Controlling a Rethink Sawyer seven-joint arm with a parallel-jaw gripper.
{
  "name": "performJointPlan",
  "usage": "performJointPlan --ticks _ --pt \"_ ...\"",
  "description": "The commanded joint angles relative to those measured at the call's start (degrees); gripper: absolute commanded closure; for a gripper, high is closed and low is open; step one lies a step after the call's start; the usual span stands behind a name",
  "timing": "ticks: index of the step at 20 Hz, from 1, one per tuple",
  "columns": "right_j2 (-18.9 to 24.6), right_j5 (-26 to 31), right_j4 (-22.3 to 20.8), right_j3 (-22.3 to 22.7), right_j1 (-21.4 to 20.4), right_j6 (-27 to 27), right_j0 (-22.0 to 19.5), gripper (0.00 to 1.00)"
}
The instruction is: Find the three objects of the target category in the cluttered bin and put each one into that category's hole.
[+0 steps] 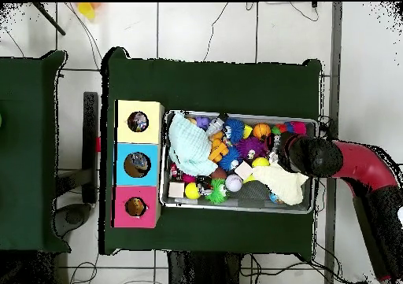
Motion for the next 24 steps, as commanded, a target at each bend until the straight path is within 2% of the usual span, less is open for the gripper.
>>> performJointPlan --ticks 1,15,20,24 --pt "-0.7 2.5 -5.8 -5.0 4.3 -19.1 -0.8 0.0" --pt "0.7 3.1 -7.8 -6.6 6.0 -21.3 -0.7 0.0" --pt "0.3 2.2 -9.6 -9.5 9.6 -22.3 -0.8 0.0" --pt "0.5 1.6 -10.7 -9.9 10.3 -23.0 -0.9 0.0"
